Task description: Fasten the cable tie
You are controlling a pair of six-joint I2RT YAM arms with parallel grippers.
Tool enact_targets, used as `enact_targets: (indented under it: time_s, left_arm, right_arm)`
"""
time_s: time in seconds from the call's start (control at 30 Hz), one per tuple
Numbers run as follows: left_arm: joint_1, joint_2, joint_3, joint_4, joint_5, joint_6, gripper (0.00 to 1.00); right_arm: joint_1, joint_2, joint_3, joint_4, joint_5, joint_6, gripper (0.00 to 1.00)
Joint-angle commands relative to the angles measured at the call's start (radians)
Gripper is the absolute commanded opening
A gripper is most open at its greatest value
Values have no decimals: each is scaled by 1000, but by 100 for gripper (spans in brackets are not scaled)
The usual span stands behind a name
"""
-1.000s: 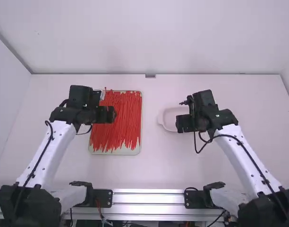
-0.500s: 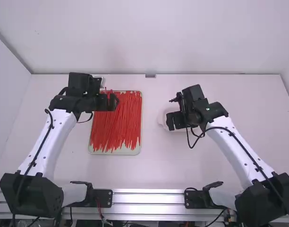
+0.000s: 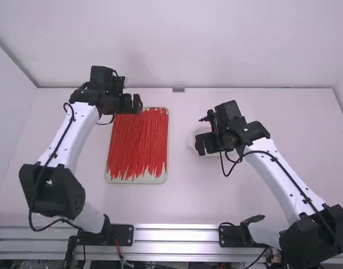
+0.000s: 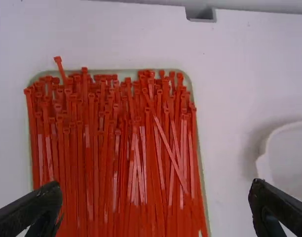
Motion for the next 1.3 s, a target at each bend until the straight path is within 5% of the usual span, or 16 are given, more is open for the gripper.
enact_targets:
  time_s: [0.0, 0.27, 0.6, 0.93, 1.27]
  left_arm:
    - [-9, 70, 61, -13, 13, 18, 99]
    - [-19, 226, 116, 64, 82, 0, 96]
    - [-84, 351, 116, 207, 148, 32, 43]
    - [-164, 457, 116, 282, -130, 38, 38]
    - [-165, 535, 116, 345, -141, 27, 34]
  right_arm:
    - [0, -10, 28, -14, -8, 7, 98]
    - [-1, -64, 28, -65, -28, 6, 98]
    - [-64, -142, 28, -102, -32, 0, 98]
    - [-93, -162, 28, -155, -33, 0, 98]
    - [-43, -166, 28, -162, -32, 0, 98]
